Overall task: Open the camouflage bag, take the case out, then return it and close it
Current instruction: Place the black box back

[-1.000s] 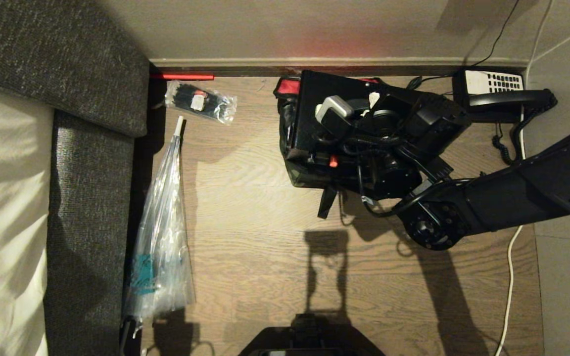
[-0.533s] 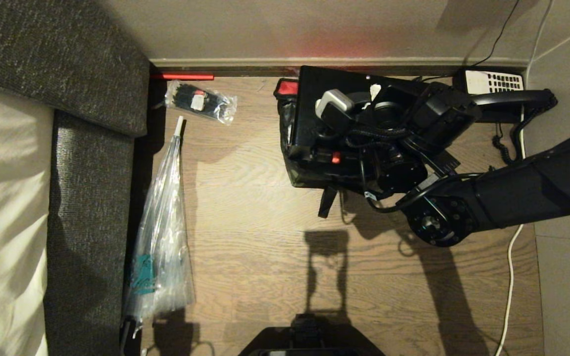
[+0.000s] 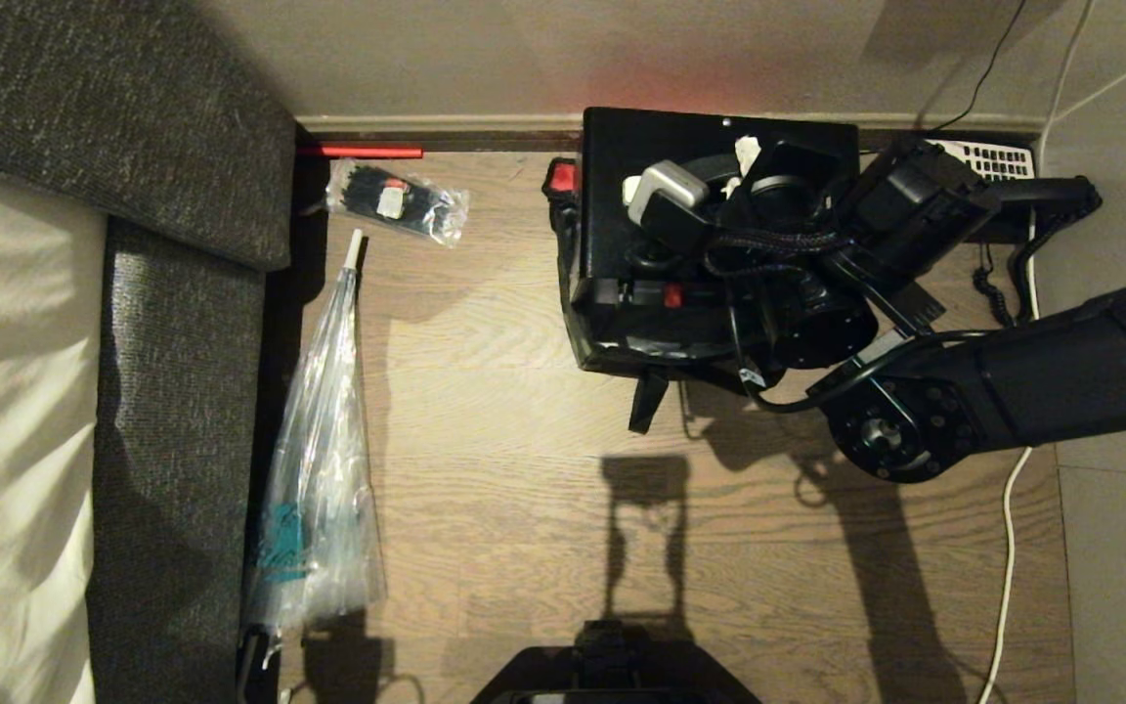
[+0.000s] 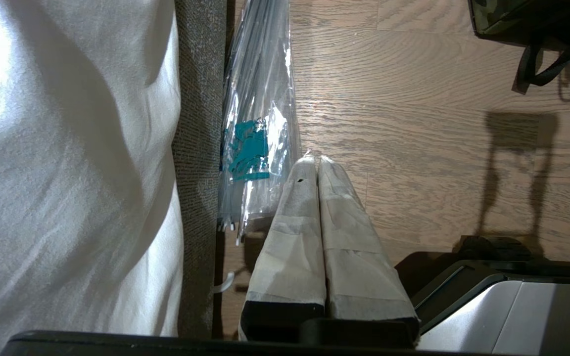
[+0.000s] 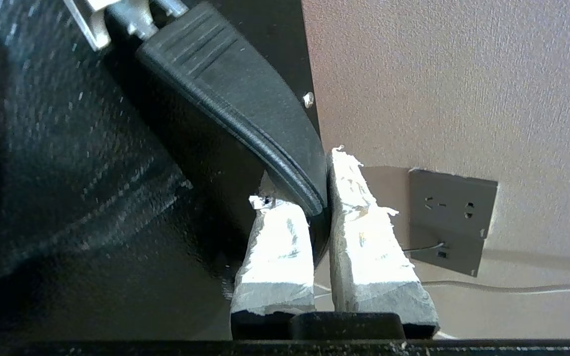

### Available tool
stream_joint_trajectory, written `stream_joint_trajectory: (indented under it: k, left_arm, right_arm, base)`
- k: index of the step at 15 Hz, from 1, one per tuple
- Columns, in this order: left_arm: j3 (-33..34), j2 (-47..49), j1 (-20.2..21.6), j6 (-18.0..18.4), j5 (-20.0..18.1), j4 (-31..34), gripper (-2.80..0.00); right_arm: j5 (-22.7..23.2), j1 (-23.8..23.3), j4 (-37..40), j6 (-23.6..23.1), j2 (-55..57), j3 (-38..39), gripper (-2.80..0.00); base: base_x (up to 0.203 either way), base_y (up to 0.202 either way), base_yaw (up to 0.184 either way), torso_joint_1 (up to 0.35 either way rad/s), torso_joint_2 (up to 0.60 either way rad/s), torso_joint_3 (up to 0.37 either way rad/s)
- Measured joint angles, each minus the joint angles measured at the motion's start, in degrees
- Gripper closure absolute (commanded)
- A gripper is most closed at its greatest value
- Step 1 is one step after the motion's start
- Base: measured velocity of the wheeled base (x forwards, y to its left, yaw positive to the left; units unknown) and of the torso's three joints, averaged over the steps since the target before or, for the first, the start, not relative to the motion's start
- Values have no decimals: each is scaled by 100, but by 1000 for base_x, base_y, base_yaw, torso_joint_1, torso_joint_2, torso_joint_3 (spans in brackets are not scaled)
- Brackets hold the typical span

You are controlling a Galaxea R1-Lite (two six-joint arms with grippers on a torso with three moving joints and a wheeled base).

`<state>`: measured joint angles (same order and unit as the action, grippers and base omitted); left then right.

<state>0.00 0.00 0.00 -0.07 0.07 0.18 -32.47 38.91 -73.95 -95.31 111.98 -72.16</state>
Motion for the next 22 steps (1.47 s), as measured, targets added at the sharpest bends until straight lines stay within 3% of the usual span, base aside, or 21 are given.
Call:
stream_joint_trajectory:
  k: [15, 22]
  left_arm:
    - [0, 0, 0, -2, 1, -2, 0]
    - [0, 0, 0, -2, 1, 1, 0]
  right_arm:
    - [581, -263, 45, -130, -35, 154, 0]
    - [646, -273, 311, -132, -145, 197, 0]
  base:
    - [0, 0, 0, 0, 0, 0]
    - [0, 0, 0, 0, 0, 0]
